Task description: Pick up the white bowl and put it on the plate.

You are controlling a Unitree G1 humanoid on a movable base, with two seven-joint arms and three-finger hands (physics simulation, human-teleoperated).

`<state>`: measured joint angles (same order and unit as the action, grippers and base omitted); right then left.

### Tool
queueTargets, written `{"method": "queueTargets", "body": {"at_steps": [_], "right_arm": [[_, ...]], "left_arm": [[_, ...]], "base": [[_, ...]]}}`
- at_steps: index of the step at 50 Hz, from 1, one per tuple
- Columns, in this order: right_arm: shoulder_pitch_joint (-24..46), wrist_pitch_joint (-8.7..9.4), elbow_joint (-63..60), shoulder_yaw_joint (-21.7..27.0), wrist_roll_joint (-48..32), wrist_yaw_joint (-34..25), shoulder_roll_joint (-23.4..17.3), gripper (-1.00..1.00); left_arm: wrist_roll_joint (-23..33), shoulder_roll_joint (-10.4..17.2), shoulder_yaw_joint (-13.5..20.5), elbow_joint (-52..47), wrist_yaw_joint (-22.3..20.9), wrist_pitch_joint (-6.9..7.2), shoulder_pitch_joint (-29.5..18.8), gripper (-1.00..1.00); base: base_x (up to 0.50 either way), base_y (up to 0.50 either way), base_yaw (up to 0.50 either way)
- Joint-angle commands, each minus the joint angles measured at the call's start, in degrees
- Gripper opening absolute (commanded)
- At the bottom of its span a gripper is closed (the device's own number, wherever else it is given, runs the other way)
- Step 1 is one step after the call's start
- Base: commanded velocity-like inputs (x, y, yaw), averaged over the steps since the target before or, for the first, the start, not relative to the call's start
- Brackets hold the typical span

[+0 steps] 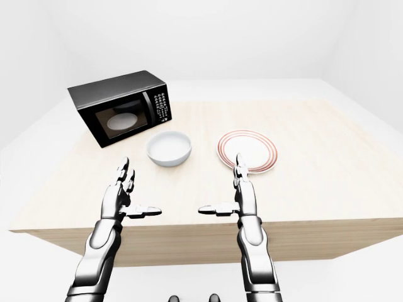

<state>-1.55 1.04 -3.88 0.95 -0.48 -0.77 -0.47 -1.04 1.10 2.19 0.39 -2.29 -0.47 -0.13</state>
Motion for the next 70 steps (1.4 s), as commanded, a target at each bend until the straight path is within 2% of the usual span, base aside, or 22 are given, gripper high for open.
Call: {"method": "queueTargets", "body": {"at_steps": [1, 15, 18, 20, 24, 27, 32, 38, 53, 57, 61, 63, 70], "right_arm": [[0.1, -0.2, 0.3, 0.0, -0.1, 0.0, 0.0, 1.0], [0.3, -0.09, 0.4, -0.1, 0.1, -0.1, 0.0, 1.0], [0.5, 0.38, 0.8, -0.3, -0.2, 0.0, 0.0, 1.0], [0.7, 0.0, 1.9, -0.3, -0.2, -0.1, 0.1, 1.0], [0.6, 0.92, 1.5, -0.4, 0.1, -0.3, 0.1, 1.0], [0.7, 0.63, 1.9, -0.2, 0.4, -0.2, 0.1, 1.0], [0.5, 1.45, 0.8, -0.1, 1.2, -0.2, 0.2, 1.0], [0.3, 0.74, 1.3, -0.2, 1.3, -0.2, 0.3, 1.0], [0.3, 0.64, 1.3, -0.7, 0.4, 0.0, 0.2, 1.0], [0.4, -0.19, 2.4, -0.7, 0.4, 0.1, 0.3, 1.0], [0.3, 0.57, 1.4, -0.8, 0.3, 0.1, 0.3, 1.0], [0.5, 0.07, 2.1, -0.7, 0.2, 0.1, 0.3, 1.0], [0.4, 0.16, 1.9, -0.8, 0.1, 0.1, 0.3, 1.0]], "left_arm": [[0.0, 0.0, 0.0, 0.0, 0.0, -0.01, 0.0, 1.0], [0.0, 0.0, 0.0, 0.0, 0.0, 0.01, 0.0, 1.0], [0.0, 0.0, 0.0, 0.0, 0.0, -0.01, 0.0, 1.0], [0.0, 0.0, 0.0, 0.0, 0.0, 0.02, 0.0, 1.0], [0.0, 0.0, 0.0, 0.0, 0.0, 0.0, 0.0, 1.0], [0.0, 0.0, 0.0, 0.0, 0.0, 0.0, 0.0, 1.0], [0.0, 0.0, 0.0, 0.0, 0.0, -0.03, 0.0, 1.0], [0.0, 0.0, 0.0, 0.0, 0.0, 0.0, 0.0, 1.0], [0.0, 0.0, 0.0, 0.0, 0.0, -0.02, 0.0, 1.0], [0.0, 0.0, 0.0, 0.0, 0.0, -0.05, 0.0, 1.0], [0.0, 0.0, 0.0, 0.0, 0.0, -0.02, 0.0, 1.0], [0.0, 0.0, 0.0, 0.0, 0.0, 0.0, 0.0, 1.0], [0.0, 0.0, 0.0, 0.0, 0.0, -0.03, 0.0, 1.0]], "base": [[0.0, 0.38, 0.0], [0.0, 0.38, 0.0], [0.0, 0.3, 0.0], [0.0, 0.0, 0.0], [0.0, 0.0, 0.0], [0.0, 0.0, 0.0], [0.0, 0.0, 0.0], [0.0, 0.0, 0.0], [0.0, 0.0, 0.0], [0.0, 0.0, 0.0], [0.0, 0.0, 0.0], [0.0, 0.0, 0.0], [0.14, 0.0, 0.0]]}}
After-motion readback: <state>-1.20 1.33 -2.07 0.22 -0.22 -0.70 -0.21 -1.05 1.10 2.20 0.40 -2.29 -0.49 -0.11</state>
